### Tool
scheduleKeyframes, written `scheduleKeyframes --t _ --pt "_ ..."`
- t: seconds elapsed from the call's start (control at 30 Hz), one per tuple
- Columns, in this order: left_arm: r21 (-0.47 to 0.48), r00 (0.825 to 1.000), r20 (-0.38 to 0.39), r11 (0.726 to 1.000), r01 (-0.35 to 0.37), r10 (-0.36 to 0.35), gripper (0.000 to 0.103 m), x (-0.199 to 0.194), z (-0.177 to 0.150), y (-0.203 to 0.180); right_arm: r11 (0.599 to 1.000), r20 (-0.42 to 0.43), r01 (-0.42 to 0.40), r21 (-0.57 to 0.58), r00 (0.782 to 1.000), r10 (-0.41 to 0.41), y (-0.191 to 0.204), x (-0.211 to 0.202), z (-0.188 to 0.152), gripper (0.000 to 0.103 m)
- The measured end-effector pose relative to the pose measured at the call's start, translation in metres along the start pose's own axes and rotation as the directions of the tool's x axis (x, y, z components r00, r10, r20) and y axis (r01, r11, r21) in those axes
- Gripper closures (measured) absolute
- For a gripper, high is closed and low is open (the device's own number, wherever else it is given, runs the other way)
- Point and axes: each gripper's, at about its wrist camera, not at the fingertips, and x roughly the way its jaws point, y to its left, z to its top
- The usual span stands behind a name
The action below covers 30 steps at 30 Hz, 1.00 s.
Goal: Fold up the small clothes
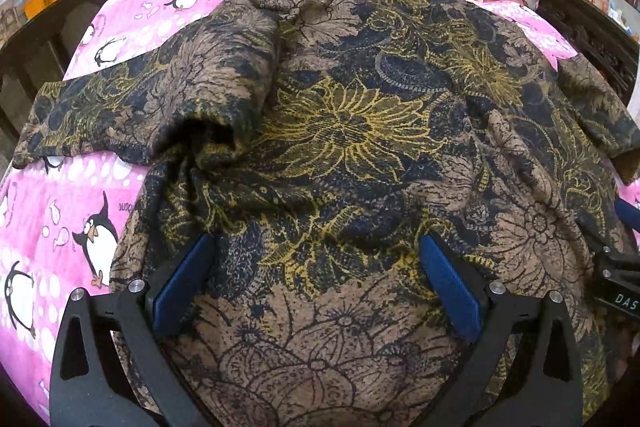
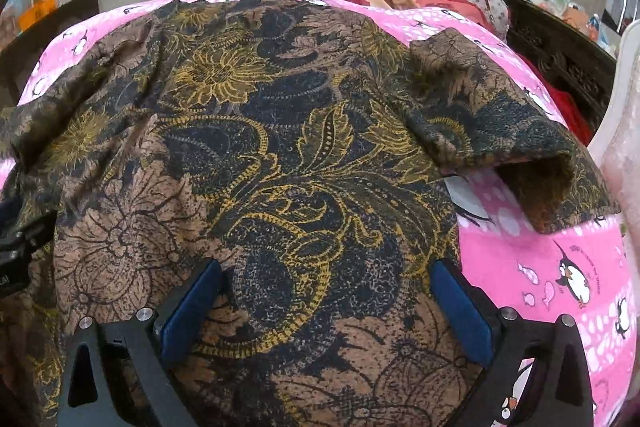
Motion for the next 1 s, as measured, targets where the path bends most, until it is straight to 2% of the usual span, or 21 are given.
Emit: scheduleKeyframes --t 0.4,1.0 --pt "0.0 1.0 0.003 1.0 -0.005 0.005 0.0 0.0014 -0.0002 -0.0022 0.999 0.011 -0.029 0.021 1.0 0.029 -0.0043 -0.0021 -0.0004 0.0" --pt "-0.023 1.0 0.013 1.0 0.018 -0.018 0.0 -0.0008 -0.0007 0.0027 1.0 0.011 -0.005 0.012 1.0 0.005 0.0006 -0.0011 -0.0006 0.0"
